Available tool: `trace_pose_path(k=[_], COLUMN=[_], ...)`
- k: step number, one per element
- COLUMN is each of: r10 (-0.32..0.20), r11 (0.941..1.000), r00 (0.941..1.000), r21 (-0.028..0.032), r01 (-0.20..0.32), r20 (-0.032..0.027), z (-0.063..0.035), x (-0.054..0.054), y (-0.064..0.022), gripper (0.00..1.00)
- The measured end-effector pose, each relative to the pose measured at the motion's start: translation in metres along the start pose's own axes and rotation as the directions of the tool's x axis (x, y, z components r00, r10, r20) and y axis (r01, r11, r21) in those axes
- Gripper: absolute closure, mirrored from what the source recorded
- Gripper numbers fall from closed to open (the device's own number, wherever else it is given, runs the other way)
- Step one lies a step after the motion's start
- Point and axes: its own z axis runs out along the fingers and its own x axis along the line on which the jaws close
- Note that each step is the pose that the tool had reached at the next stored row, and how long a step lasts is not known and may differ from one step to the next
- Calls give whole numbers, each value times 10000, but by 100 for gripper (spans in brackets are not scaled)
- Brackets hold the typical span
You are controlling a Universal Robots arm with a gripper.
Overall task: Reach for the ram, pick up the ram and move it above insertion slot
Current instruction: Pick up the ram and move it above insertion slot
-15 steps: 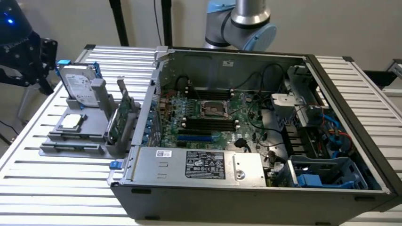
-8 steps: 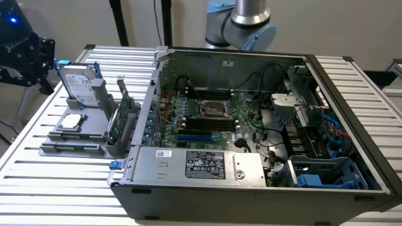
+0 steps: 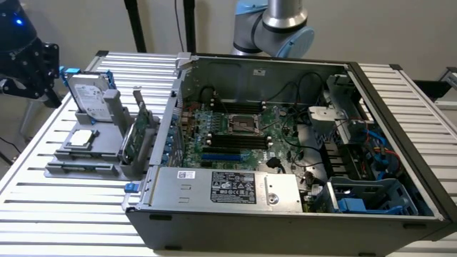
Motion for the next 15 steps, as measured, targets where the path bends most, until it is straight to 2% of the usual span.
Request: trace_pose_path(k=[4,10,15], r10=[-728,-1714,-1798], r11=[9973,9852,9837], r00=[9973,9852,9837], r21=[-11,-27,-35], r01=[728,1714,1798], r20=[6,17,70], z=[4,9,8], x=[0,0,27], y=[0,-6,-68], gripper=[89,89,88])
